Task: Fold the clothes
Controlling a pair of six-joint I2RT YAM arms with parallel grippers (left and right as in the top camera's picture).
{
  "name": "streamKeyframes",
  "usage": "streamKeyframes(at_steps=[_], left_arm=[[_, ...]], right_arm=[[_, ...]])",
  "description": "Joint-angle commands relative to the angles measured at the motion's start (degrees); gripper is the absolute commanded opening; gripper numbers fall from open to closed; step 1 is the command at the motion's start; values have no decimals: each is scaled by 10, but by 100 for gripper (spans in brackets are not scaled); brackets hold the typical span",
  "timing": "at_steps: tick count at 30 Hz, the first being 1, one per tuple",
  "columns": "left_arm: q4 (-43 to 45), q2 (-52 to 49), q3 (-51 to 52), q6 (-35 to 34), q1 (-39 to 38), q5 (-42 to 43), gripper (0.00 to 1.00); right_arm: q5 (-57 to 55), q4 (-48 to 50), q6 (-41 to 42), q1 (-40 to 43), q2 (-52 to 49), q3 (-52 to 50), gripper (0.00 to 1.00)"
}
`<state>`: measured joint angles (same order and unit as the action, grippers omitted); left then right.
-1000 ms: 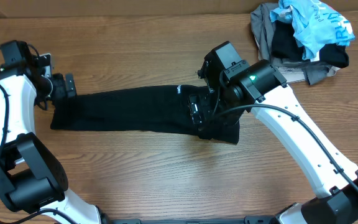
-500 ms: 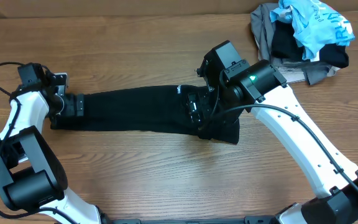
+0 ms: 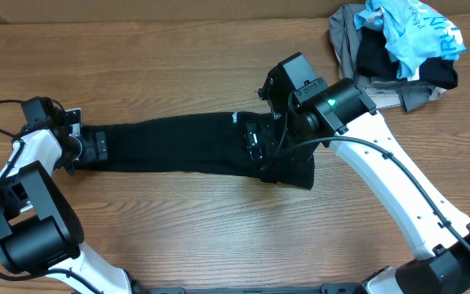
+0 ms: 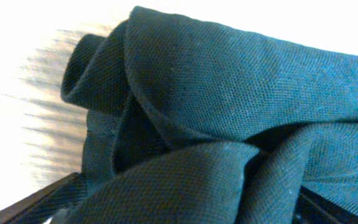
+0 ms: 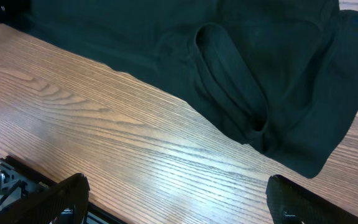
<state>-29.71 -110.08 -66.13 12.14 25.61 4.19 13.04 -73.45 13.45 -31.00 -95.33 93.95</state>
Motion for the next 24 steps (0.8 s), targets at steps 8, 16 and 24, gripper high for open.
streamKeyframes(at_steps=[8, 16, 24], left_arm=[[6, -86, 5, -11, 2, -7, 13], [-155, -33, -95, -24, -5, 32, 4], [-225, 3, -124, 42, -68, 70, 4]], right_arm=[[-11, 6, 3, -1, 0, -3, 94], [-18, 23, 18, 0, -37, -3, 92], [-22, 17, 18, 41, -51, -3, 93]])
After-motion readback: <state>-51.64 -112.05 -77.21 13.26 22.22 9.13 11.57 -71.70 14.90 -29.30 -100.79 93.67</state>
